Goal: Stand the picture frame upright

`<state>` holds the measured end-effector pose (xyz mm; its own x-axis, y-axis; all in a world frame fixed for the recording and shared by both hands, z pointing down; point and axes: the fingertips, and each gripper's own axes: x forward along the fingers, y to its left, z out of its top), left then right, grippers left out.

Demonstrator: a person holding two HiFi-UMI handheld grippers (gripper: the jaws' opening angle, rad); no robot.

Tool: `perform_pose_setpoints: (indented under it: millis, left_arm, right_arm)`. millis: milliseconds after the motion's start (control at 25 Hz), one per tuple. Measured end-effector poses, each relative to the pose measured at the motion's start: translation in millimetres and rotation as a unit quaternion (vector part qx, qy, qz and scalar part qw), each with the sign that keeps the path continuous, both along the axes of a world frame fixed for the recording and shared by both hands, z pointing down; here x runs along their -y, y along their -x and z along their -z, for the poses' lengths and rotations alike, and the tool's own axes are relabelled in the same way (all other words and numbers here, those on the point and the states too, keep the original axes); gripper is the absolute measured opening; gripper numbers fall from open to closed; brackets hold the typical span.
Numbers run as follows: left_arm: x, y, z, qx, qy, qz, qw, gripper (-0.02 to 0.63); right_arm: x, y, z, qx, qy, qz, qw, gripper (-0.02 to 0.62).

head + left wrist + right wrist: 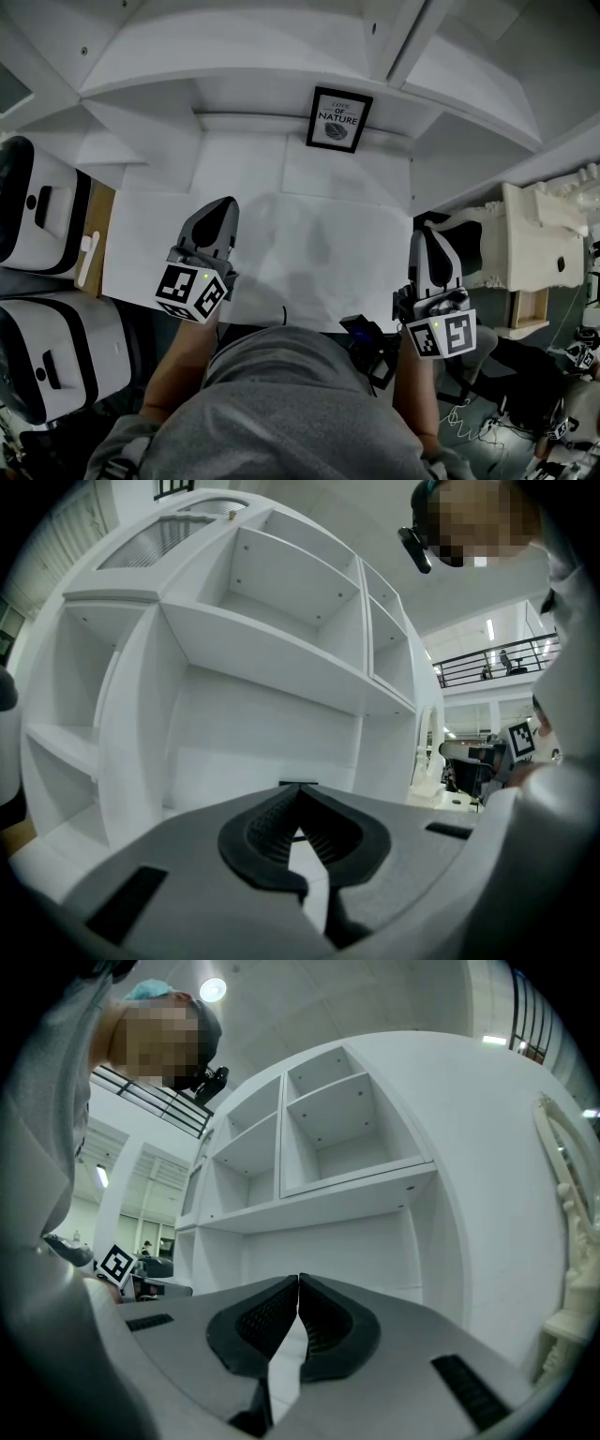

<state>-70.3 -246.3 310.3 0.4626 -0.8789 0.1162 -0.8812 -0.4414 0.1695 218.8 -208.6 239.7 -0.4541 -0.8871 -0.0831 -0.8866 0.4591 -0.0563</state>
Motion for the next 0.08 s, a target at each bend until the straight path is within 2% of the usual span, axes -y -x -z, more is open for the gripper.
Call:
perform_pose_setpoints:
  millis: [80]
  left_arm:
    - [0.4, 0.5, -0.4, 0.000, 0.000, 0.001, 1.0000, 0.006]
  right_arm:
    - [0.5, 0.0, -0.3, 0.001, 0.000, -0.001, 1.000, 0.027]
